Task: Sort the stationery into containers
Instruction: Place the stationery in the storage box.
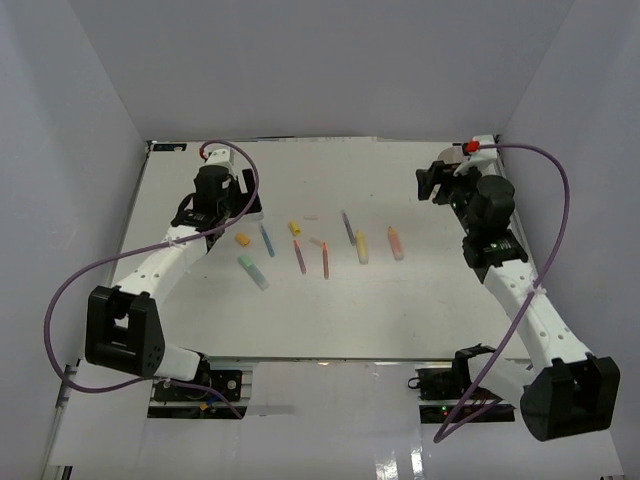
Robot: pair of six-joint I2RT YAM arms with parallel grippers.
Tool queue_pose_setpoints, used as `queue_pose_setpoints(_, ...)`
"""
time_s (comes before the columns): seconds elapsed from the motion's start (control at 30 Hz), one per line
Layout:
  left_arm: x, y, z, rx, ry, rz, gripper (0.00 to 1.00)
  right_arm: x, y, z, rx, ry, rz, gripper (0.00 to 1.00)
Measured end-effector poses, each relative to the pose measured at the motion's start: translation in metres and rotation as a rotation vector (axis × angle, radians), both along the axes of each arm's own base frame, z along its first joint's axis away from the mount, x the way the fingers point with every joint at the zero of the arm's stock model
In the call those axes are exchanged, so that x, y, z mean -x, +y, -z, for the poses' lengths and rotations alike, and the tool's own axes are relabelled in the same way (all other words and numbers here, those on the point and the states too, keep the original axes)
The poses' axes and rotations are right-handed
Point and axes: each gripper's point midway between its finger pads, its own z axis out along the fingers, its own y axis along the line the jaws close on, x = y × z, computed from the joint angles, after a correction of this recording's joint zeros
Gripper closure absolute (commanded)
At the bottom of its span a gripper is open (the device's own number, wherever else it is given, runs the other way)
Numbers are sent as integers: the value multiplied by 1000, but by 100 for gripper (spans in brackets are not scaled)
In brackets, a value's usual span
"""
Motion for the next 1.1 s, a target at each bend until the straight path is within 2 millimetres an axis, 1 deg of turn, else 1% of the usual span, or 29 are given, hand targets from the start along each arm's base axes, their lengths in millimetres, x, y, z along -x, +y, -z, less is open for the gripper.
queue_pose_setpoints(0.07, -5, -4, 6, 10, 3, 6, 2, 20, 5, 16, -11, 11, -48, 26)
queue_pose_setpoints(0.17, -15, -8, 20, 16, 0, 8, 5, 43, 13, 32, -39, 2, -115, 25)
queue_pose_setpoints(0.27, -21, -10, 38, 14, 0, 7, 9, 59, 20, 43, -57, 0, -168, 25)
queue_pose_setpoints(0.33, -22, -10, 50, 13, 0, 7, 10, 65, 23, 44, -69, -7, -194, 24)
queue_pose_setpoints(0.4, -22, -9, 61, 11, -1, 5, 11, 69, 26, 44, -76, -18, -213, 24)
queue_pose_setpoints(0.5, -24, -9, 69, 7, -21, 4, 11, 74, 29, 43, -82, -27, -235, 23)
queue_pose_setpoints(0.7, -30, -11, 76, -5, -80, 18, 12, 79, 31, 39, -92, -45, -255, 22)
queue_pose_setpoints(0.93, -41, -21, 87, -34, -109, 58, 17, 82, 31, 36, -93, -60, -258, 22)
queue_pose_setpoints(1.1, -45, -22, 95, -48, -116, 66, 20, 83, 31, 35, -92, -63, -259, 22)
